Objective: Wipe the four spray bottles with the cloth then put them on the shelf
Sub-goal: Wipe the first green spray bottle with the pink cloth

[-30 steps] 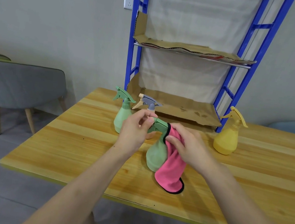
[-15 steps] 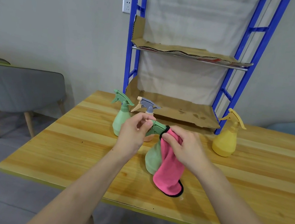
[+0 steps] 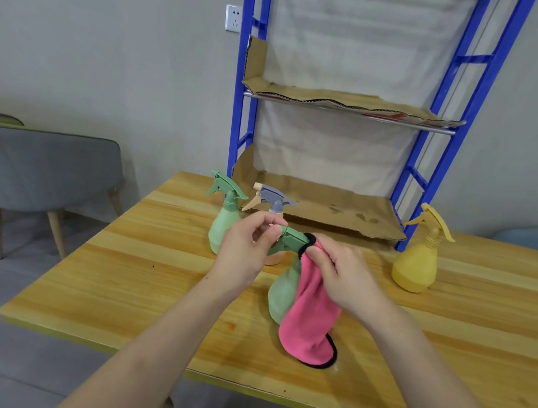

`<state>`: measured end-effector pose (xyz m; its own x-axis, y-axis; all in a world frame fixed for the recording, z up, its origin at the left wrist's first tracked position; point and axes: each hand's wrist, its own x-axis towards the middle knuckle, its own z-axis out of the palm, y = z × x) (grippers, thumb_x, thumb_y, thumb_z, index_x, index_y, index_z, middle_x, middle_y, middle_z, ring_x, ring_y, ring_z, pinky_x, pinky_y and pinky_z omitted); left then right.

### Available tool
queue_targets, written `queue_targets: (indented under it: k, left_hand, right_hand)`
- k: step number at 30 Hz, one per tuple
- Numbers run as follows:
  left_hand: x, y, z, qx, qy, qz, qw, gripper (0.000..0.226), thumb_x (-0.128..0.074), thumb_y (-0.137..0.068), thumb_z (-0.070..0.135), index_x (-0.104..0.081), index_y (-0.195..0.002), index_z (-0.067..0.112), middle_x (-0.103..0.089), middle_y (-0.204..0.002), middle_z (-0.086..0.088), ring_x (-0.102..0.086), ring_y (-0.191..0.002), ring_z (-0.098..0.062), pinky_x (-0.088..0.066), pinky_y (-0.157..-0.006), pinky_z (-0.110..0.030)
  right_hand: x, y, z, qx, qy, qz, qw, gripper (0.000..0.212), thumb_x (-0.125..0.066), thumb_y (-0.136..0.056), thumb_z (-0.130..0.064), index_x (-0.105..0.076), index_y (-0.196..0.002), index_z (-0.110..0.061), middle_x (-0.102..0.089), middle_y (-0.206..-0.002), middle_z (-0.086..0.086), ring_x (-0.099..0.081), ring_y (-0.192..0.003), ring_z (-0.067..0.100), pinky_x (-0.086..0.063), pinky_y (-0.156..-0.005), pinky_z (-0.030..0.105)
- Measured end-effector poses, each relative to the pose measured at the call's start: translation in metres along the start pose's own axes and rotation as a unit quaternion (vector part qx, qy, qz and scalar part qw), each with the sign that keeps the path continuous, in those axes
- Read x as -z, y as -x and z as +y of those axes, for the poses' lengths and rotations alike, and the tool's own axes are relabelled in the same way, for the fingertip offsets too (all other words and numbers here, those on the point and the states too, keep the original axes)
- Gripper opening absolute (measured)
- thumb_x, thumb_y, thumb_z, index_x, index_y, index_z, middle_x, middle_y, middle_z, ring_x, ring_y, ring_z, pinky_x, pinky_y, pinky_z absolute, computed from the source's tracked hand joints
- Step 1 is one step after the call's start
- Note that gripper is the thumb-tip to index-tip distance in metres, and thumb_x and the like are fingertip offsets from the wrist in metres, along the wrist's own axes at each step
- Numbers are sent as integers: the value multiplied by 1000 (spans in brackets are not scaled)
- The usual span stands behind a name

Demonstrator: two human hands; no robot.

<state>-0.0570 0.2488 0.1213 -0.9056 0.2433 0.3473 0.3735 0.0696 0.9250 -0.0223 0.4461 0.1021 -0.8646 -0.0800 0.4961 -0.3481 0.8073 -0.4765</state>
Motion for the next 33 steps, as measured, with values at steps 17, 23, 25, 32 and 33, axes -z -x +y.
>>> queue_targets:
  k: [17, 23, 25, 32, 33]
  left_hand:
    - [-14, 3, 7, 21, -49, 77, 996, 14, -61, -103, 18, -68, -115, 15, -68, -100, -13, -60, -70, 9, -49, -60, -7]
    - [-36, -6, 5, 55, -241, 79, 966, 50, -66, -82, 71, -60, -118, 36, -57, -115, 14, -58, -105, -11, -46, -96, -45]
    - [-40, -6, 8, 56, -242, 74, 966, 46, -70, -84, 64, -61, -120, 37, -52, -122, 13, -56, -114, -13, -41, -104, -49]
    - [-33, -11, 14, 35, -194, 57, 979, 62, -82, -83, 46, -50, -135, 39, -49, -129, 0, -57, -109, -17, -53, -99, -44]
    - [-32, -12, 15, 31, -183, 56, 981, 61, -84, -82, 44, -47, -131, 42, -49, -131, -1, -57, -108, -15, -54, -97, -44]
  right_hand:
    - [33, 38, -4, -130, -209, 169, 954, 10, -67, -99, -20, -74, -98, -27, -72, -95, -13, -66, -96, 7, -52, -84, 35]
    - [22, 35, -3, -127, -209, 165, 955, 13, -68, -98, -16, -77, -104, -23, -76, -101, -8, -68, -99, 12, -54, -90, 39]
    - [20, 36, -1, -124, -197, 154, 960, 18, -66, -99, -13, -77, -107, -24, -76, -103, -10, -68, -102, 11, -53, -93, 39]
    - [23, 44, -5, -145, -231, 164, 948, 18, -71, -96, -15, -76, -107, -29, -76, -99, -13, -69, -97, 9, -55, -87, 36]
    - [22, 43, -6, -155, -241, 175, 942, 16, -73, -94, -16, -74, -104, -29, -76, -96, -11, -69, -93, 10, -55, -84, 40]
